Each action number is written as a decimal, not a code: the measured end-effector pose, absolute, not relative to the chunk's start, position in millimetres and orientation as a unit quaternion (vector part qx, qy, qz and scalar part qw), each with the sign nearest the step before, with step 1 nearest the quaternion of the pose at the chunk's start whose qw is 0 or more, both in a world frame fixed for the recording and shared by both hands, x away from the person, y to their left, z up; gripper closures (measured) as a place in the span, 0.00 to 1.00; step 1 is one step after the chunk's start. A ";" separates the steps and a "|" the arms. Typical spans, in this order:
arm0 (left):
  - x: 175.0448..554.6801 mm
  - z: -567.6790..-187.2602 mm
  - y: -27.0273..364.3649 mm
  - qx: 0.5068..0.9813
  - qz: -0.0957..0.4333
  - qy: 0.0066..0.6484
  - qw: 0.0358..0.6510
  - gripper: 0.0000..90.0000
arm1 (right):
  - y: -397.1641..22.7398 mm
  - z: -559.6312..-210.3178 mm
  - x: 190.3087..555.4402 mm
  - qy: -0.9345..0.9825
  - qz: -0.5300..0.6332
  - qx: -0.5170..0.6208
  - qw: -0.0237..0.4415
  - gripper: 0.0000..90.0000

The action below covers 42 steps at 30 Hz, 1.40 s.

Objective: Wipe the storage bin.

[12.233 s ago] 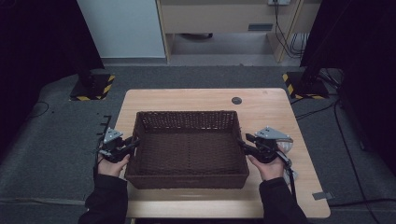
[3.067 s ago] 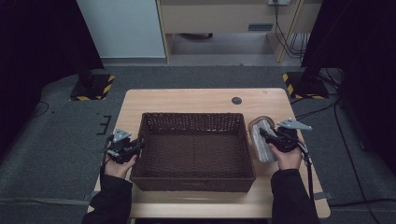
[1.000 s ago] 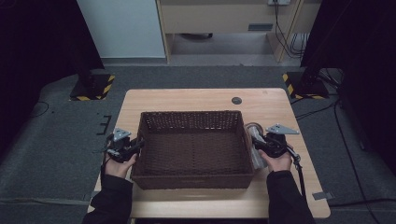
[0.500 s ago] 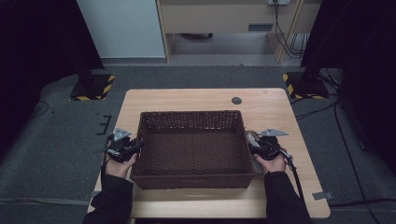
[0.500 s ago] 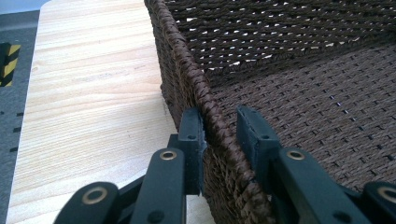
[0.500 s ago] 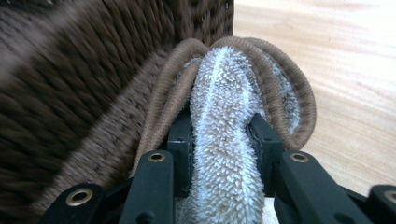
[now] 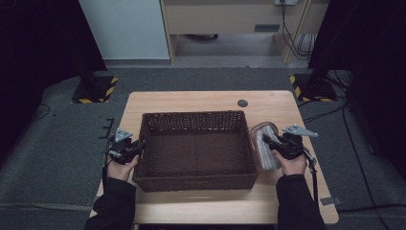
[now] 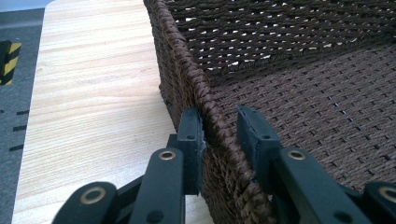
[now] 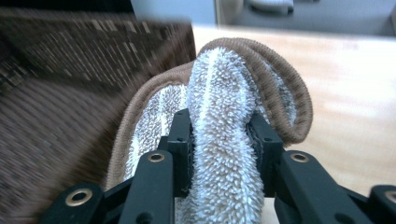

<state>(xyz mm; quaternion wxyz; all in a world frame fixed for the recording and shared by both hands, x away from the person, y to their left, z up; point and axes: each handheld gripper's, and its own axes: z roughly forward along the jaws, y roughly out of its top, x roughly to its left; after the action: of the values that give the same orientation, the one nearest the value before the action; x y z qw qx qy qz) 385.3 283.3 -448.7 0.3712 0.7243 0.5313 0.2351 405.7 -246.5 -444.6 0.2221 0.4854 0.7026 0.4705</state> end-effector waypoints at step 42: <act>384.8 -449.0 283.9 0.727 0.236 0.529 0.370 0.76 | -243.0 -450.0 405.9 0.721 0.442 0.484 0.223 0.75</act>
<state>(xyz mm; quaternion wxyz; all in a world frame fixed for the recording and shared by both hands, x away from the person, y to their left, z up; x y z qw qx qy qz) 384.8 283.9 -449.0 0.3701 0.7265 0.5286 0.2360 405.9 -243.0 -450.0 0.2226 0.4840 0.7215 0.4424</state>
